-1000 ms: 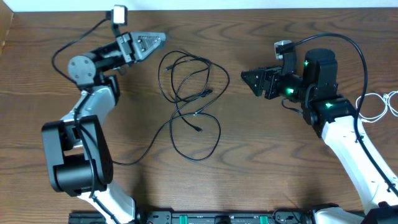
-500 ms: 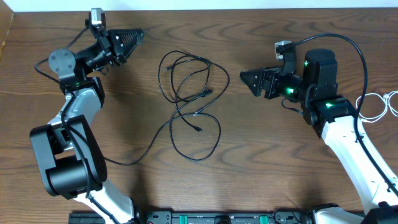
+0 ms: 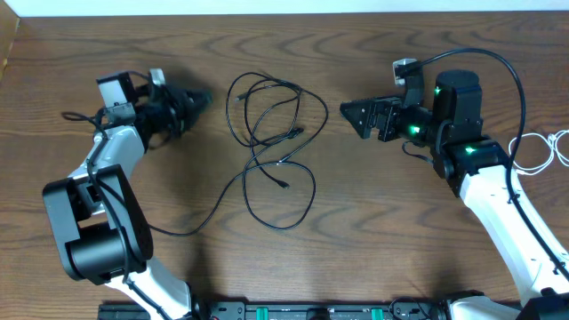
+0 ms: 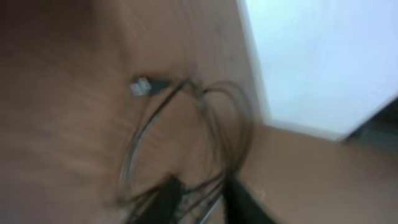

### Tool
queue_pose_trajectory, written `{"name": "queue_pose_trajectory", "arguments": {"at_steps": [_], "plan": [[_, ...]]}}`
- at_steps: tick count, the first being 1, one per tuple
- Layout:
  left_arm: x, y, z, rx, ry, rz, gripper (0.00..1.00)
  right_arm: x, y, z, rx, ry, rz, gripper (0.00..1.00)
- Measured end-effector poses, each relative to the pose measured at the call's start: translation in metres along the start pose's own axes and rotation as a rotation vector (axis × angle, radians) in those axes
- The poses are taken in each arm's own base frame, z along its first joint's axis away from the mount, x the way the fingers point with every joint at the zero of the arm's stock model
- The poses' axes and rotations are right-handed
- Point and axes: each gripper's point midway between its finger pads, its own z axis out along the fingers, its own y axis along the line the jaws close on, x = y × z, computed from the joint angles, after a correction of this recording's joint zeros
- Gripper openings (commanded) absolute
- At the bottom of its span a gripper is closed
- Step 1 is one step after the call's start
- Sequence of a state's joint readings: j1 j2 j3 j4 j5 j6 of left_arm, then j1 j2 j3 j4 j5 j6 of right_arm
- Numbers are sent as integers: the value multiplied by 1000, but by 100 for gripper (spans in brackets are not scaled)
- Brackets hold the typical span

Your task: Untangle cables

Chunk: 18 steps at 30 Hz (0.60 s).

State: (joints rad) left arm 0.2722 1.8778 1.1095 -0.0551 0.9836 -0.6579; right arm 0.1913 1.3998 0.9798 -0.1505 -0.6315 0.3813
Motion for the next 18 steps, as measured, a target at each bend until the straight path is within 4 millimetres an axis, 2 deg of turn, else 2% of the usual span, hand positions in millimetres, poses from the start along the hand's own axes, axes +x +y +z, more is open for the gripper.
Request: {"name": "queue_pose_trajectory", "arguments": {"at_steps": [4,9,14,18], "plan": [[7,22,-1,-96,14,167,37,4,-8,8,6,16,80,99],[-1,39,-4,-202,-23,276,42,13,-28,39,-26,49,183,99],[-7,65,-11,-352,-51,304,42,7,-24,80,-180,14,233,99],[-3,82,-20,-457,-37,312,42,16,-20,102,-237,31,293,99]]}}
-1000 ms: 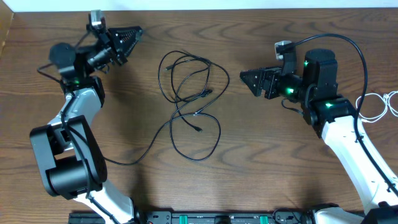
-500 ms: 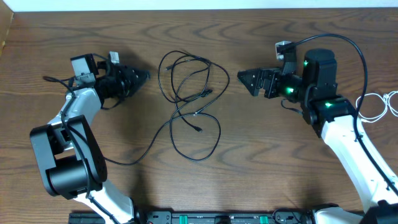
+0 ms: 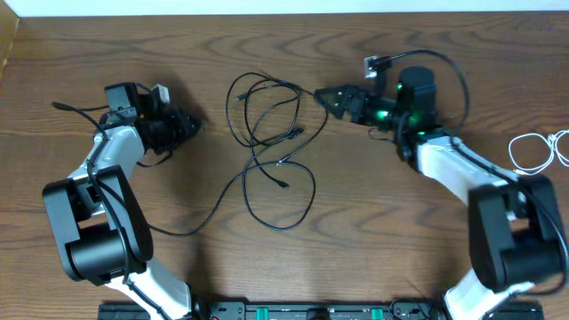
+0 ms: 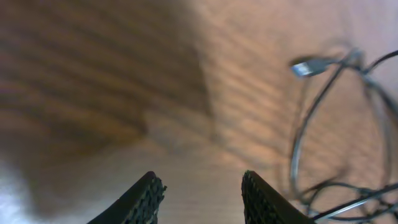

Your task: Untangle cables

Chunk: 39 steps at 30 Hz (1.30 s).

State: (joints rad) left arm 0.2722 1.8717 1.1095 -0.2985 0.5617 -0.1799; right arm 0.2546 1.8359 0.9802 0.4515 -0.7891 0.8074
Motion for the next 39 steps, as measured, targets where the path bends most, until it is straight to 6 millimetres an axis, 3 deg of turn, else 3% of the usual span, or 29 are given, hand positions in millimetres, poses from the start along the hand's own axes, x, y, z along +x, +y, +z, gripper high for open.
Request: {"name": "queue_pose_trajectory", "arguments": {"at_steps": [6,17,22,28,32,34,35,37,39], "plan": [[7,17,-4,-102,20,34,42,29,-16,36,-27,48,90,99],[5,25,-6,-152,14,83,42,52,-25,81,-12,2,149,99],[5,25,-6,-154,12,83,43,48,-28,99,19,-47,149,99],[5,25,-6,-155,12,83,43,29,-26,107,68,-166,130,99],[5,25,-7,-155,13,83,43,27,-28,110,109,-225,124,98],[5,25,-7,-155,13,83,43,28,-27,111,120,-242,120,91],[5,25,-7,-155,13,83,43,28,-27,112,125,-247,119,80],[5,25,-7,-155,13,83,43,29,-27,113,130,-256,122,69],[5,25,-7,-155,13,83,43,29,-26,114,134,-265,126,42]]}}
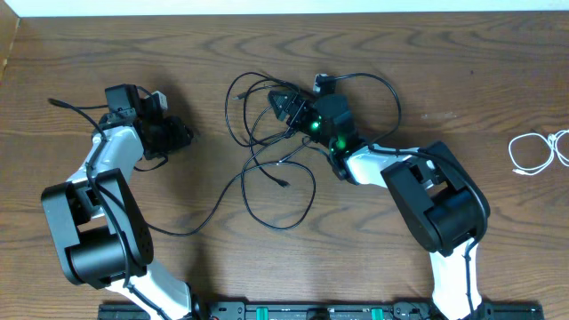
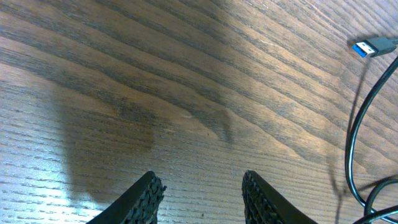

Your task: Untangle cables

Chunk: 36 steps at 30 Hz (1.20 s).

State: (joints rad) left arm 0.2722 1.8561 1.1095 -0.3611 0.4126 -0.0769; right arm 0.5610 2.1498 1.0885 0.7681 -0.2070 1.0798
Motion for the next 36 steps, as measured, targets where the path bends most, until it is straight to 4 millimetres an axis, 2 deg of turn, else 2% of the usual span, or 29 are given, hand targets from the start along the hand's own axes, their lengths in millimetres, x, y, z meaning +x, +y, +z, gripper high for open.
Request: {"name": "queue_pose_trajectory", "arguments": {"at_steps": [1,2,3,8,9,11,12,14,17,20,22,24,29,30,33,36], "plan": [[0,0,0,0,0,0,43,0,1,0,0,-3,-3,21],[0,0,0,0,1,0,43,0,2,1,-2,-4,-6,7],[0,0,0,0,2,-1,43,0,3,1,-4,-6,-6,1],[2,0,0,-1,8,-3,43,-2,8,2,-20,-16,1,1],[2,0,0,-1,9,-3,42,-5,15,2,-49,-24,0,1],[2,0,0,-1,9,-4,37,-12,33,0,-130,-38,-11,1],[3,0,0,1,12,-4,36,-19,51,-4,-210,-52,-19,1],[5,-5,0,29,21,16,36,-29,71,-11,-307,-66,-26,1],[10,-20,-2,116,40,59,38,-57,104,-33,-489,-106,-22,1],[14,-42,-14,207,46,131,41,-87,125,-62,-640,-146,0,1],[14,-62,-28,259,27,201,42,-100,135,-78,-717,-162,11,1],[11,-85,-46,301,-15,283,47,-107,136,-84,-737,-152,45,1],[13,-162,-109,417,-170,532,69,-103,138,-85,-749,-94,106,1],[15,-173,-120,434,-198,574,71,-101,140,-86,-753,-83,111,1],[20,-199,-143,479,-258,652,74,-98,149,-89,-769,-69,110,1],[25,-209,-153,495,-276,682,80,-98,161,-94,-773,-58,111,1]]}}
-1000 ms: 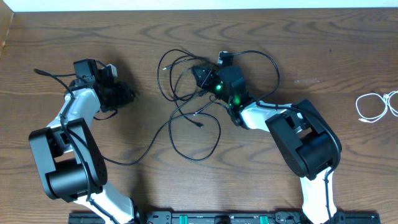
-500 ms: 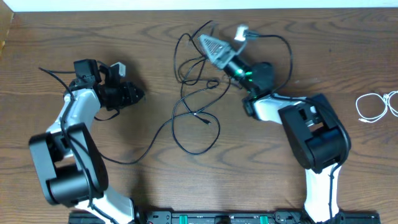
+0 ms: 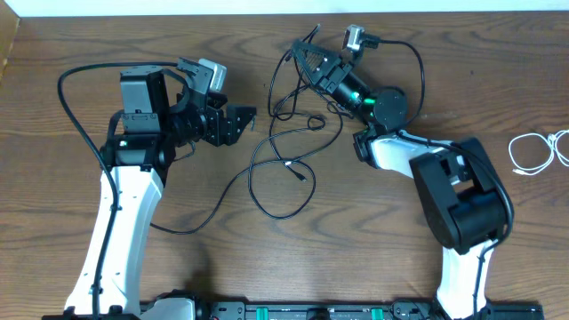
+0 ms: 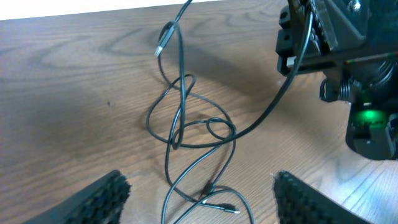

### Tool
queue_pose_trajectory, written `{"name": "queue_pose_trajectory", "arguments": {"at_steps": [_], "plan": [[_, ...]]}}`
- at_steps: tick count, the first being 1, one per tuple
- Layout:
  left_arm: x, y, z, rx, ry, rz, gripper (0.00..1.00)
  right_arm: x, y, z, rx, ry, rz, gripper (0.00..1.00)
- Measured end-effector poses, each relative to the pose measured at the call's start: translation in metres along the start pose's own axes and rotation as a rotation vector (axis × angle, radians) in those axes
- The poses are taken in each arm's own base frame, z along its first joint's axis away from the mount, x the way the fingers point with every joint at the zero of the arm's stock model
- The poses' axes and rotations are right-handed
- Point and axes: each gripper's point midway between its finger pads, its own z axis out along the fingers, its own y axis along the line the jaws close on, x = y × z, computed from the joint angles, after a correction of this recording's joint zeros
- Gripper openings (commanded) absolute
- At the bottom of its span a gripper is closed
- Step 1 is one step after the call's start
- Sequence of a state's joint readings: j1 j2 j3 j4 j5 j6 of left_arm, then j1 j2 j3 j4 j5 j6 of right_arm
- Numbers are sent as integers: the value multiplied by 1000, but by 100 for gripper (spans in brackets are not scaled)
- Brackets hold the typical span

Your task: Untangle cables

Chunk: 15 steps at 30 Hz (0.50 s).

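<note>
A black cable tangle (image 3: 286, 164) lies mid-table, with several strands rising toward the back. My right gripper (image 3: 308, 59) sits at the back centre, shut on those strands. In the left wrist view the tangle (image 4: 180, 121) crosses itself in loops, and a USB plug (image 4: 163, 43) points toward the far edge. The right gripper (image 4: 309, 37) shows at the top right of that view, a strand running down from it. My left gripper (image 3: 242, 124) hovers just left of the tangle, open wide. Its fingers (image 4: 102, 196) frame the lower loops and touch none of them.
A coiled white cable (image 3: 533, 153) lies at the right edge. One black strand trails to the lower left (image 3: 178, 231), near the left arm's base. The table's back edge (image 3: 178, 16) runs close behind the right gripper.
The right gripper has gone from the tangle's top to the back of the table with strands in it. The tangle is drawn longer toward the back. The left gripper has come from the far left to face it.
Both grippers first stood apart on either side of the loose tangle. The right gripper was then at its upper right edge, then in its top loops. Now it holds strands at the back, and the left gripper is open beside the tangle.
</note>
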State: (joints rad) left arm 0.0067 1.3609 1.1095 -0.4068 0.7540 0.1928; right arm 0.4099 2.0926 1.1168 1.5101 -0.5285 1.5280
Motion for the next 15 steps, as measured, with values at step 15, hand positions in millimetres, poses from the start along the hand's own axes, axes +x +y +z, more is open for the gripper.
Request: {"name": "queue_pose_trajectory", "arguments": {"at_steps": [15], "plan": [[1,-28,13,65,21,19,82,11,68,23,89,53,-67,1]]}}
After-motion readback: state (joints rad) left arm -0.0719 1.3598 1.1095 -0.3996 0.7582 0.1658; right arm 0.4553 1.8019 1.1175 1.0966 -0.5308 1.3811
